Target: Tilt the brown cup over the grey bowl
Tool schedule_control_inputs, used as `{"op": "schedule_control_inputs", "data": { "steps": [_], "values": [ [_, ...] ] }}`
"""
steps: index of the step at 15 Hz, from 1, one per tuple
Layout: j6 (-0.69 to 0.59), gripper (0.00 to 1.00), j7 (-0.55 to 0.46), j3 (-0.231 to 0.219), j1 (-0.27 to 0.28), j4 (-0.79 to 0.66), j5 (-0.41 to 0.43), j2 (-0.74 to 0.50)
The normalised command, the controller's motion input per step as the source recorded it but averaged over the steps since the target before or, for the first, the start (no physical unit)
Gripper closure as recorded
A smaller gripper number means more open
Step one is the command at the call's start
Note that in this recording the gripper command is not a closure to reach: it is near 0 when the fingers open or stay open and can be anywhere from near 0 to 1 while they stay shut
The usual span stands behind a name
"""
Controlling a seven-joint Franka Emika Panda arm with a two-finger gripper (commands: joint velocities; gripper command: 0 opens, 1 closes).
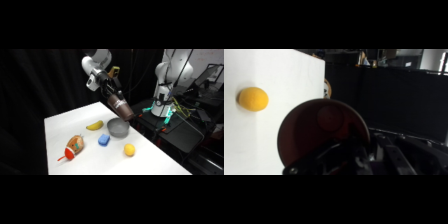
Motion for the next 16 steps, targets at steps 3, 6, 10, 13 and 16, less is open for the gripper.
{"op": "schedule_control_inputs", "data": {
  "steps": [3, 6, 10, 13, 16],
  "values": [
    [-0.48, 0.15, -0.19, -0.038, -0.136, 0.36, 0.238, 0.36],
    [-0.37, 0.15, -0.09, -0.021, -0.094, 0.31, 0.186, 0.24],
    [0.04, 0.17, 0.12, -0.029, 0.06, 0.15, 0.003, -0.07],
    [0.62, 0.17, 0.39, 0.005, 0.283, -0.23, -0.245, -0.61],
    [0.76, 0.17, 0.49, 0.161, 0.343, -0.34, -0.262, -0.65]
  ]
}}
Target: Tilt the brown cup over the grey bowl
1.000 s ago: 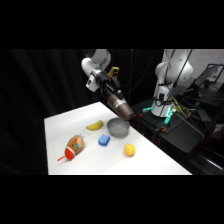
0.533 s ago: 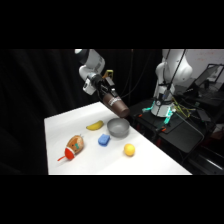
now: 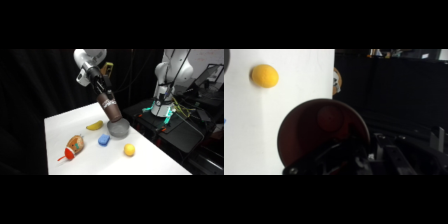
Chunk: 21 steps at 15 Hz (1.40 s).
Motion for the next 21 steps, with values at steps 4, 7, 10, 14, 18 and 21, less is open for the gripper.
{"op": "schedule_control_inputs", "data": {
  "steps": [4, 7, 10, 14, 18, 21],
  "values": [
    [0.82, 0.17, 0.48, 0.271, 0.315, -0.17, -0.343, -0.27],
    [0.77, 0.17, 0.44, 0.234, 0.234, -0.02, -0.494, 0.1],
    [0.61, 0.16, 0.48, 0.131, 0.135, 0.03, -0.675, 0.19],
    [0.45, 0.16, 0.64, 0.012, 0.103, 0.03, -0.848, 0.16],
    [0.25, 0.18, 0.85, -0.129, 0.201, 0.01, -0.923, 0.11],
    [0.13, 0.17, 0.5, -0.089, 0.169, 0.0, -0.47, 0.11]
  ]
}}
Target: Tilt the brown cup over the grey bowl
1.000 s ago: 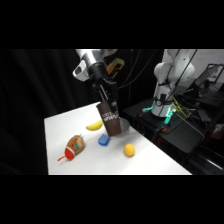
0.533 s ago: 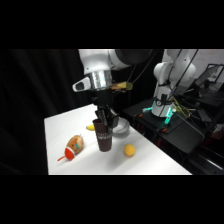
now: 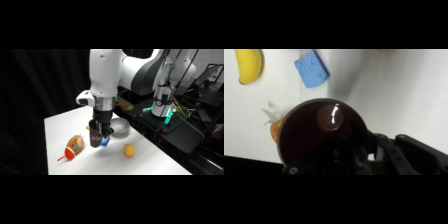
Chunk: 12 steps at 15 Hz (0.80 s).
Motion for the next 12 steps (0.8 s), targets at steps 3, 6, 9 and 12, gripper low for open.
{"op": "schedule_control_inputs", "data": {
  "steps": [3, 6, 9, 12],
  "values": [
    [0.08, 0.17, 0.23, -0.063, 0.107, 0.04, -0.212, 0.14],
    [0.06, 0.18, 0.09, -0.071, 0.074, 0.07, -0.123, 0.16],
    [0.03, 0.17, 0.01, -0.066, 0.058, 0.08, -0.046, 0.12],
    [0.01, 0.17, -0.04, -0.05, 0.058, 0.08, 0.012, 0.09]
  ]
}}
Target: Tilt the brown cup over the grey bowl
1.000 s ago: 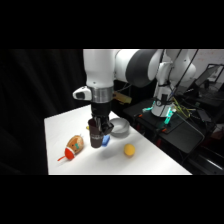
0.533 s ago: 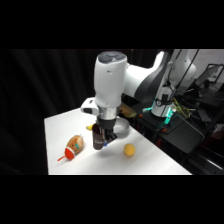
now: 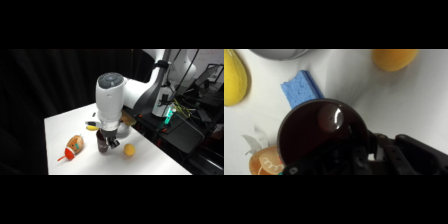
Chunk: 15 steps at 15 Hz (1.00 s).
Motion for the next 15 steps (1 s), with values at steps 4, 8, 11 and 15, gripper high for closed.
{"op": "schedule_control_inputs", "data": {
  "steps": [4, 8, 11, 15],
  "values": [
    [-0.02, 0.17, -0.04, -0.052, 0.076, 0.09, 0.023, 0.08],
    [-0.08, 0.0, -0.05, -0.052, 0.066, 0.11, 0.064, 0.03],
    [-0.1, 0.0, -0.07, -0.047, 0.055, 0.09, 0.085, -0.03],
    [-0.11, 0.0, -0.08, -0.042, 0.044, 0.06, 0.097, -0.07]
  ]
}}
